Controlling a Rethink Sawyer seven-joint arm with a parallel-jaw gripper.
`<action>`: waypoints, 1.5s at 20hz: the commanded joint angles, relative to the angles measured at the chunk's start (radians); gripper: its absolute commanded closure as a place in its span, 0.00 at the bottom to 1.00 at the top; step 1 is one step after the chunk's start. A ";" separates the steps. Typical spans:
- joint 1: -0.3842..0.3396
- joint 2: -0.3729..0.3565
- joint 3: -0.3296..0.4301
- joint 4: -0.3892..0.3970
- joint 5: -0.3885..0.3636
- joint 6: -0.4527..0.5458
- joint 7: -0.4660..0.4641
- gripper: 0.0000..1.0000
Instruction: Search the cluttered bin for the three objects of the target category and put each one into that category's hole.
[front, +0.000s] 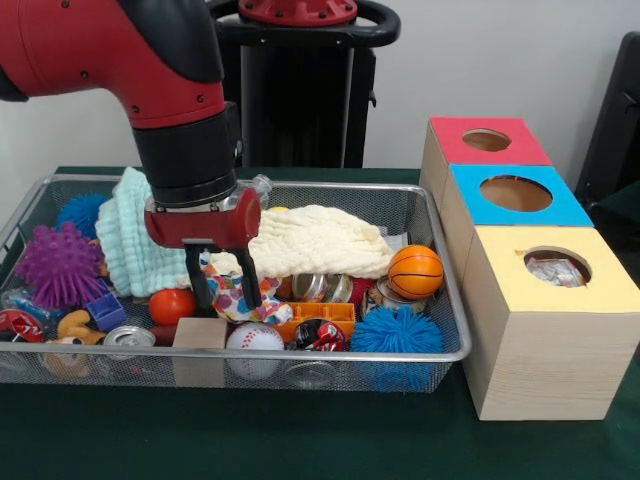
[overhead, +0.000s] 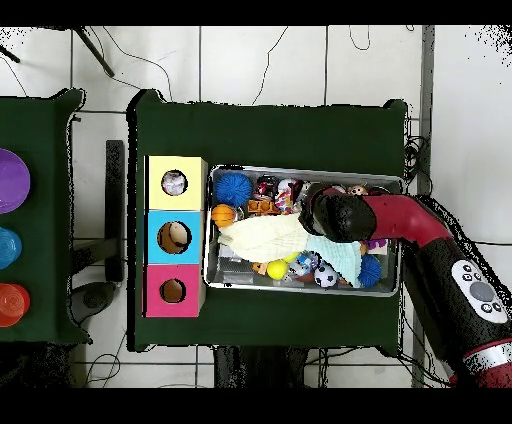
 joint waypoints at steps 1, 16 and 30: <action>0.021 0.047 0.027 0.089 -0.056 -0.015 -0.180 0.00; 0.059 0.038 0.027 0.117 -0.018 0.001 -0.140 0.00; 0.062 0.060 0.019 0.078 -0.040 0.006 -0.168 0.00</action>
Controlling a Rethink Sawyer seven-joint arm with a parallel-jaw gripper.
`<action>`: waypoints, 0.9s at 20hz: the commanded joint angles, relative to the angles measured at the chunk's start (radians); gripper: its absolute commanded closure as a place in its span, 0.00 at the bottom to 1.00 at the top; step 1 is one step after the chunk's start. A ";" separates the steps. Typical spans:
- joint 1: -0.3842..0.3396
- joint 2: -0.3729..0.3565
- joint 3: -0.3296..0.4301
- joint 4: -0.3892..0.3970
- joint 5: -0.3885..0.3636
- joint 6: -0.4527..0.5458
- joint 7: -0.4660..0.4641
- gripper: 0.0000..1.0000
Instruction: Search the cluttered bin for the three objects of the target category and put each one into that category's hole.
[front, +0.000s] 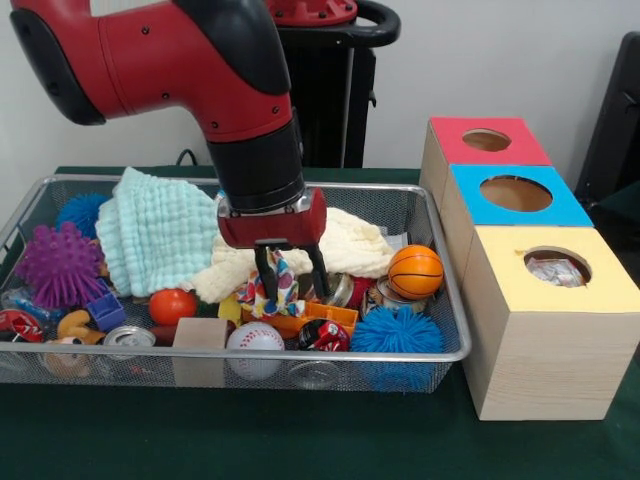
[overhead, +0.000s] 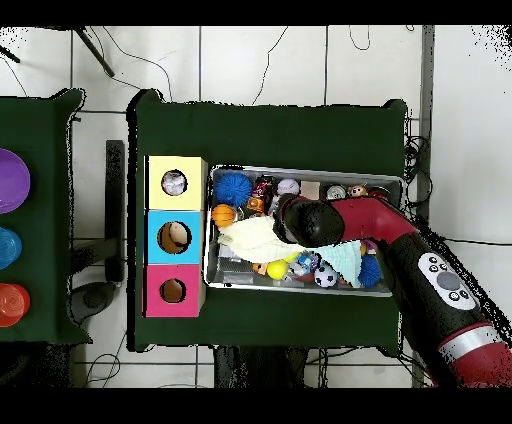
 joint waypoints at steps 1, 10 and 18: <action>0.002 0.025 0.014 0.024 -0.039 0.011 -0.167 0.00; -0.014 -0.059 0.008 0.064 -0.031 0.053 -0.181 0.00; -0.005 -0.093 -0.003 0.070 -0.047 0.060 -0.194 1.00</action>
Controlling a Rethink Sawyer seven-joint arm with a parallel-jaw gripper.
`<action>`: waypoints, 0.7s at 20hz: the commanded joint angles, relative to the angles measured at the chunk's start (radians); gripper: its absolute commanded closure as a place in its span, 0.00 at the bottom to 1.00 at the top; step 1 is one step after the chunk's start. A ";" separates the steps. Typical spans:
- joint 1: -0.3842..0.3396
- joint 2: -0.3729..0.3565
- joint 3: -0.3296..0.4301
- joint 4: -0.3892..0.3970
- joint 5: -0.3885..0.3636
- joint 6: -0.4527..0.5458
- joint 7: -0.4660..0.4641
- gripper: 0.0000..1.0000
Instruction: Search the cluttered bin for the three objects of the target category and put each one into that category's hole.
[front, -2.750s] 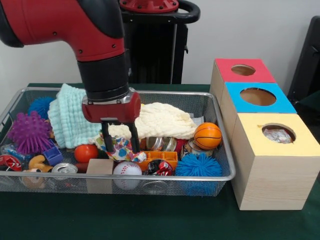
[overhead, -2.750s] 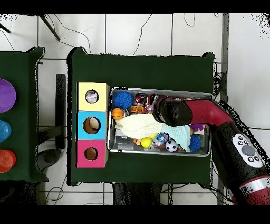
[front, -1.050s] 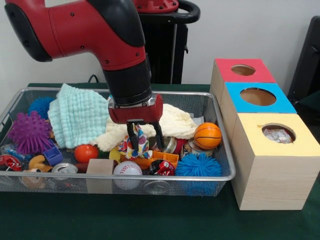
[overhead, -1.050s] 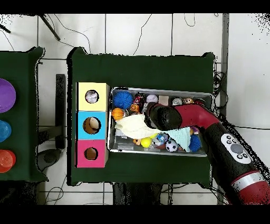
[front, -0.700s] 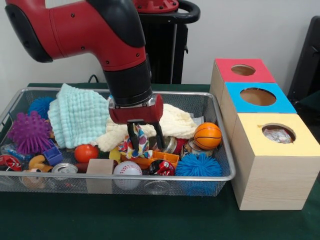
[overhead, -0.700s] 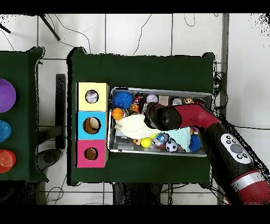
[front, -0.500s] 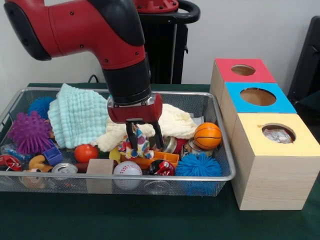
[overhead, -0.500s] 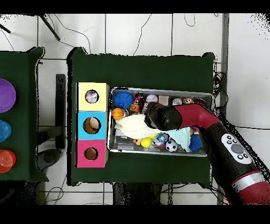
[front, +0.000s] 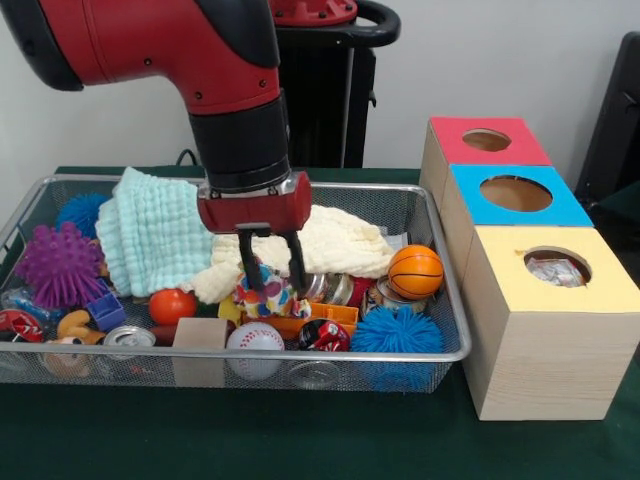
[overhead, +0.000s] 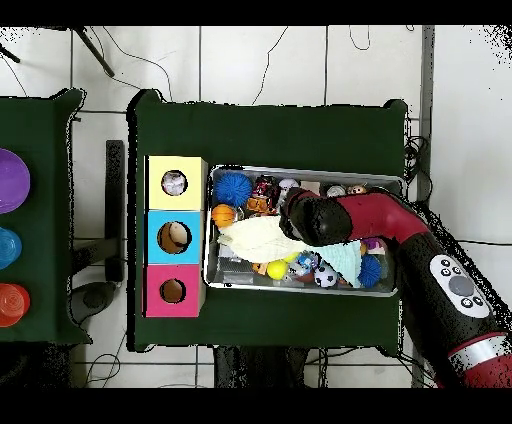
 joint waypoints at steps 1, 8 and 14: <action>0.001 -0.020 -0.005 0.066 -0.050 0.054 -0.187 1.00; 0.067 -0.025 -0.041 0.053 -0.074 -0.010 -0.092 1.00; 0.095 -0.026 -0.067 0.056 -0.071 -0.043 -0.053 1.00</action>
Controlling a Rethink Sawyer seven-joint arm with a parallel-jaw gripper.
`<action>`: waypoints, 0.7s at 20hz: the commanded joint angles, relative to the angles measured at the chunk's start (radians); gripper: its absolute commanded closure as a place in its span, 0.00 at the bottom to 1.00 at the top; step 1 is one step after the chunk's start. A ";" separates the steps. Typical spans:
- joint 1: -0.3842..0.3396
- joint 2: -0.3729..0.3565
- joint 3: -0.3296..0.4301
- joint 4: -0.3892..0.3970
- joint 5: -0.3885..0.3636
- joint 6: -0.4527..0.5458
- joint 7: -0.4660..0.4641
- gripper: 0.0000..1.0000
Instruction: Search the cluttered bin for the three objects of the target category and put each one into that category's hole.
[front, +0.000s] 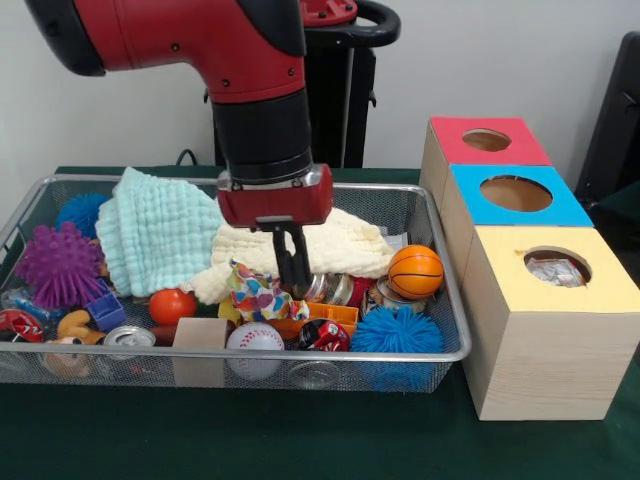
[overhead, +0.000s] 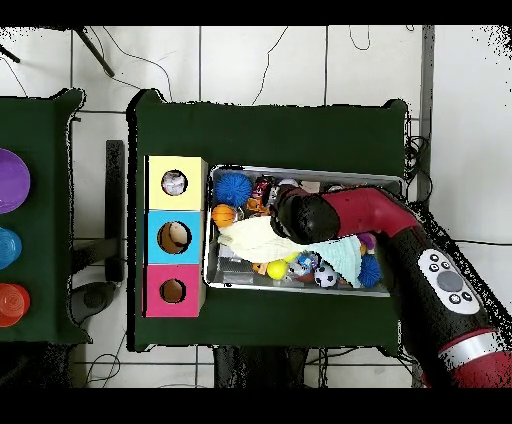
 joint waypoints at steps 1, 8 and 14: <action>0.039 0.006 -0.053 0.058 -0.068 -0.044 -0.051 1.00; 0.019 -0.023 -0.045 0.072 -0.021 -0.006 -0.064 1.00; -0.041 -0.012 -0.004 0.077 0.002 0.051 -0.156 0.00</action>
